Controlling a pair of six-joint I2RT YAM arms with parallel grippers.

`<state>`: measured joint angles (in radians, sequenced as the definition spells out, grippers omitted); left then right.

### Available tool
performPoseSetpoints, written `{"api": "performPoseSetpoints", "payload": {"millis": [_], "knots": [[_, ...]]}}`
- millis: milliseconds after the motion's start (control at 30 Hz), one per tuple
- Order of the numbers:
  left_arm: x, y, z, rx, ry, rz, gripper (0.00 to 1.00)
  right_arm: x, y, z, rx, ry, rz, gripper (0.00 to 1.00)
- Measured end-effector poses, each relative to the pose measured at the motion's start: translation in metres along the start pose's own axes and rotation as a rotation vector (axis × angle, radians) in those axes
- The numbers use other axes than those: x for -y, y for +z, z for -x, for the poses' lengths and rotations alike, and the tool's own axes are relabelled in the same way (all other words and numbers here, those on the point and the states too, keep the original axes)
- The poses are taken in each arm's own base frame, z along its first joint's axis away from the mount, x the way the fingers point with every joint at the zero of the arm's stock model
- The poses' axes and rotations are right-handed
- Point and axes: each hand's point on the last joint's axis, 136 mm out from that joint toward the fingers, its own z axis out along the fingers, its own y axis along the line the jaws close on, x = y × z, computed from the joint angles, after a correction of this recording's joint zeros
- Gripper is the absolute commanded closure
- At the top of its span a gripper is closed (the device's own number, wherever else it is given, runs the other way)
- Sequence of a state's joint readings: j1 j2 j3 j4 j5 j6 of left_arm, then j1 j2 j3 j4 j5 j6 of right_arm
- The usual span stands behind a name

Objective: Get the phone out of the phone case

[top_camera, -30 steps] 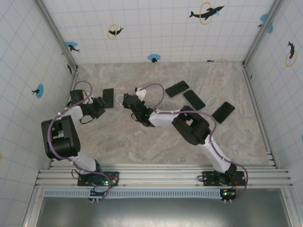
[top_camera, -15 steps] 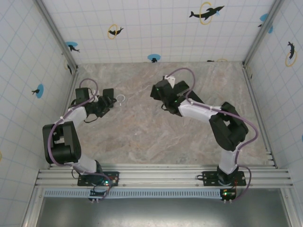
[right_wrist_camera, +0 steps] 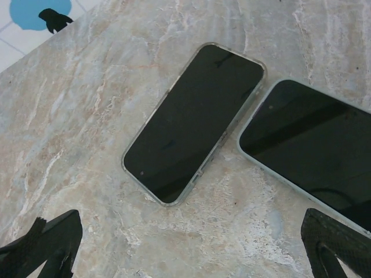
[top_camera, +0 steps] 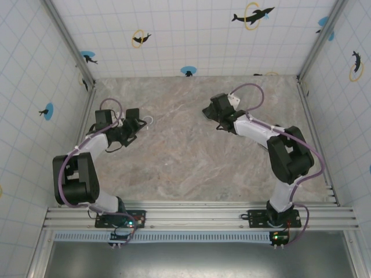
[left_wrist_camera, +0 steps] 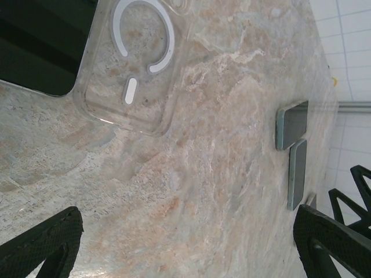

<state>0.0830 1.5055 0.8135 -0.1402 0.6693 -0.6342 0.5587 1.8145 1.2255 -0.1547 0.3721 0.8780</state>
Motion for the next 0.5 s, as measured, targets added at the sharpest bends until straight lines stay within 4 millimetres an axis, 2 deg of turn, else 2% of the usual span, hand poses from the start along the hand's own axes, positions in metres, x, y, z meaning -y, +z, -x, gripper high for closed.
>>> {"api": "performPoseSetpoints", "payload": {"millis": [200, 500], "knots": [[0.008, -0.006, 0.001, 0.018, 0.017, -0.017, 0.02, -0.004, 0.018, -0.005, -0.048, 0.038, 0.011, 0.0], [0.008, -0.006, -0.001, 0.013, 0.017, -0.024, 0.03, -0.009, 0.049, -0.02, -0.109, 0.079, -0.017, 0.0]]}}
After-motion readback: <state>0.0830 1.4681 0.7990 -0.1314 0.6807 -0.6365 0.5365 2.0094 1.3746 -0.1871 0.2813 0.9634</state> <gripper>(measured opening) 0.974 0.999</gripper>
